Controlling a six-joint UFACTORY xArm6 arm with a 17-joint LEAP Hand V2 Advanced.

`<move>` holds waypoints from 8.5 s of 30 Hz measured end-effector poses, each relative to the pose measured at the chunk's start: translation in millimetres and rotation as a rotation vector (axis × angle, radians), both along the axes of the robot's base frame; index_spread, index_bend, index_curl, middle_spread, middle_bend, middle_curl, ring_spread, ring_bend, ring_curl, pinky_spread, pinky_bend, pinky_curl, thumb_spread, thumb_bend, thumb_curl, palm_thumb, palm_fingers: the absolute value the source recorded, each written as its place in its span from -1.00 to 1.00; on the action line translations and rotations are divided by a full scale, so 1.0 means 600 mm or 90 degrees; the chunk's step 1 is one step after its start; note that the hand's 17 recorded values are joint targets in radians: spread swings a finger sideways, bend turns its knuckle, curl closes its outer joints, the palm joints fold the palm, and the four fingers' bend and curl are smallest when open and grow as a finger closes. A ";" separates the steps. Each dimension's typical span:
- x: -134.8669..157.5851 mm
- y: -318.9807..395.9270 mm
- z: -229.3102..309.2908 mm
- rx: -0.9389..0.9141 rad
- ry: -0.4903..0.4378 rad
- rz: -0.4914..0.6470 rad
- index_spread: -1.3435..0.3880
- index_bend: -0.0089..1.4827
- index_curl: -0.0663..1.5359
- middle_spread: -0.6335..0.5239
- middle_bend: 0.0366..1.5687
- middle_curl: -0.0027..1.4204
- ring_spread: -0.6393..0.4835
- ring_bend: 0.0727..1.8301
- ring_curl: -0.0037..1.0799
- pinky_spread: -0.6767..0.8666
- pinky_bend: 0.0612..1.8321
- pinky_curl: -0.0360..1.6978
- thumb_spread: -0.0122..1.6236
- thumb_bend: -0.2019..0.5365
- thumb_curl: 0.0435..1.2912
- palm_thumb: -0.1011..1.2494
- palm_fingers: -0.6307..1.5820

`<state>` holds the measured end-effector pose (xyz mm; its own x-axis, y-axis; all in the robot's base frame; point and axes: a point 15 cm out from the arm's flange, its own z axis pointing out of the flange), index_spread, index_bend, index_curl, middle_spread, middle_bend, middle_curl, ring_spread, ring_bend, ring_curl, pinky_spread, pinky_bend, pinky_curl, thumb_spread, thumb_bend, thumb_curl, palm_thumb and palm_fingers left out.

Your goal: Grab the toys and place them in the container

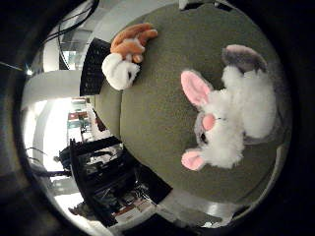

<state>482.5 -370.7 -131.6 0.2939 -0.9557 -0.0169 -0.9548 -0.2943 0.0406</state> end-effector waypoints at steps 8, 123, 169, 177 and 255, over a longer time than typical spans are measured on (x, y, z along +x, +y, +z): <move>-0.005 0.013 -0.027 0.003 0.009 0.001 0.10 -0.74 -0.53 0.13 -0.80 -0.56 0.40 -0.84 -0.50 0.28 -0.65 -0.73 0.22 -0.53 -0.61 -0.28 -0.32; 0.100 1.156 0.490 0.092 -0.201 0.329 0.33 0.64 0.04 -0.09 0.75 0.01 -0.28 0.40 0.54 -0.38 0.48 0.06 -0.07 -0.49 0.30 0.76 0.59; 0.140 1.158 0.548 0.179 -0.261 0.398 0.08 -0.61 -0.41 0.02 -0.63 -0.48 0.05 -0.50 -0.43 0.20 -0.44 -0.56 0.34 -0.52 -0.49 0.02 -0.31; 0.106 1.011 0.563 0.153 -0.246 0.374 0.08 -0.74 -0.44 0.00 -0.72 -0.51 0.09 -0.62 -0.50 0.23 -0.51 -0.67 0.35 -0.52 -0.53 -0.03 -0.23; 0.168 0.394 0.013 0.033 -0.046 0.116 0.10 -0.76 -0.53 0.12 -0.80 -0.57 0.37 -0.76 -0.51 0.31 -0.45 -0.84 0.32 -0.52 -0.61 -0.18 -0.34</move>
